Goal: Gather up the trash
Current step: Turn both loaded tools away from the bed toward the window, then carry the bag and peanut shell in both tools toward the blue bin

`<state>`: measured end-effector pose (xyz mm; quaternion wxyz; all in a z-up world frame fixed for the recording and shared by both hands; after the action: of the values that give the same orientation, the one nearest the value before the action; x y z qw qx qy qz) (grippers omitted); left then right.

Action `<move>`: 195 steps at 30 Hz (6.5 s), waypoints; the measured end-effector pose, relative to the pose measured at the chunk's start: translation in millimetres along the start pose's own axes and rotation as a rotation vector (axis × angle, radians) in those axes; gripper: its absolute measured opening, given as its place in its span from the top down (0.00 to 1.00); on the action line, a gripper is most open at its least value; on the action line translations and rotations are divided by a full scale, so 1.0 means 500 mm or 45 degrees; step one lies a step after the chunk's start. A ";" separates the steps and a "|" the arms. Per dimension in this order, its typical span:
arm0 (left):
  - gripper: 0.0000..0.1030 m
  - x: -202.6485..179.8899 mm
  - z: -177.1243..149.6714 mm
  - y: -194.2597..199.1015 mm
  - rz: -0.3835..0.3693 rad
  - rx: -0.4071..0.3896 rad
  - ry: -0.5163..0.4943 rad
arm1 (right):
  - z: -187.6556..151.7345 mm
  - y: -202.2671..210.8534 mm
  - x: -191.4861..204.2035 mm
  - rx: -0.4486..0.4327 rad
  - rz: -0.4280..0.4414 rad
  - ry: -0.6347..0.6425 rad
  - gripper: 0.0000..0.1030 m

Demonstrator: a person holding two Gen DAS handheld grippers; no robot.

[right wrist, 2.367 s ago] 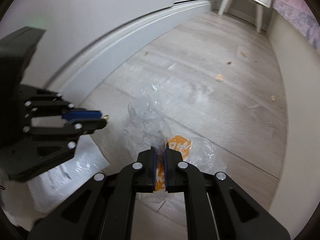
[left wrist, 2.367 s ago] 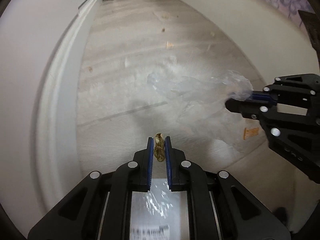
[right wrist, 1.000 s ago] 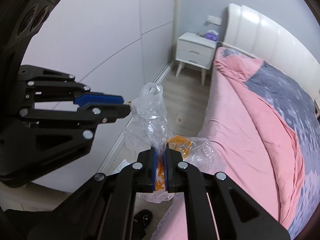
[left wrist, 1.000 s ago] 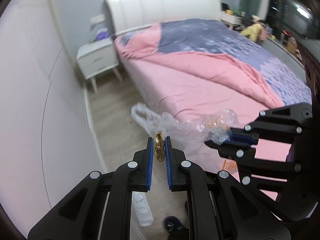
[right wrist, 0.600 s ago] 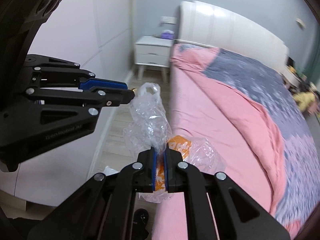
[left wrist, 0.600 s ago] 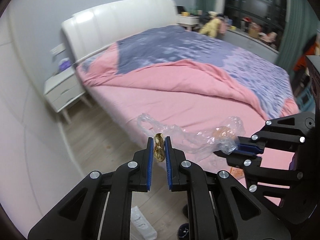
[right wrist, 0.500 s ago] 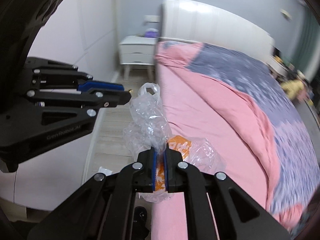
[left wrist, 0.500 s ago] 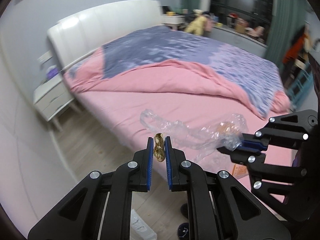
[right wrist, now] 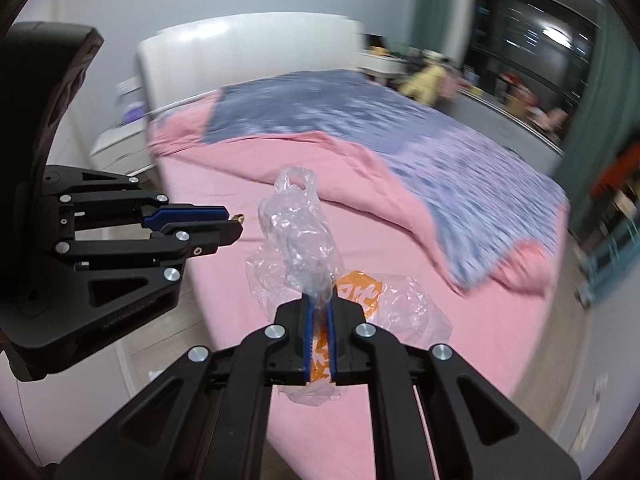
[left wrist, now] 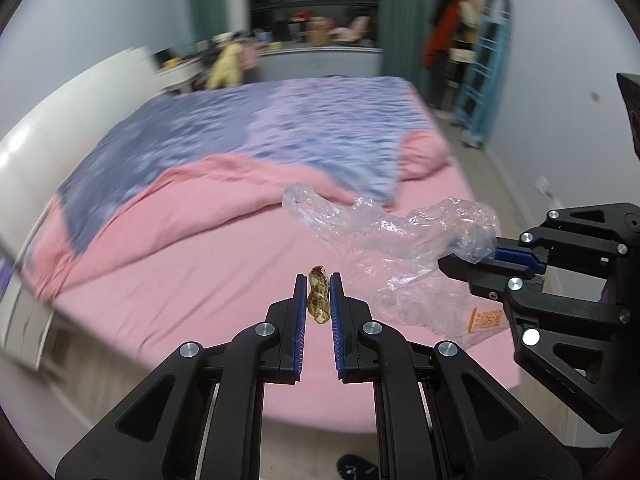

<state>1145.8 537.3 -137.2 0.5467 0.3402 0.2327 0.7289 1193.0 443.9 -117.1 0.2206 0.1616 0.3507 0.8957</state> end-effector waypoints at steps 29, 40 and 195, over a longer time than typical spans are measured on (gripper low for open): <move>0.90 -1.172 0.152 0.122 -0.854 -0.193 -0.825 | -0.605 0.633 -0.685 -0.116 -0.928 -0.979 0.93; 0.90 -1.468 0.225 0.106 -0.776 -0.191 -0.759 | -0.753 0.759 -0.928 -0.157 -0.899 -0.944 0.93; 0.90 -0.710 3.166 -3.225 0.363 0.461 0.729 | 1.858 -1.611 -3.721 0.429 0.480 0.509 0.93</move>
<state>3423.8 620.2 -324.4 0.2834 0.2424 0.4518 0.8104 3414.8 544.1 -279.2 -0.0521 0.0789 0.4943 0.8641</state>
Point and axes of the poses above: each gripper's, at about its wrist camera, not at the fingertips, and y roughly against the way its jaws point, x to its left, z to its top, the point moved 9 cm from there along -y, roughly the way its jaws point, and after that the axes turned 12 degrees about z, right-handed, at the moved point
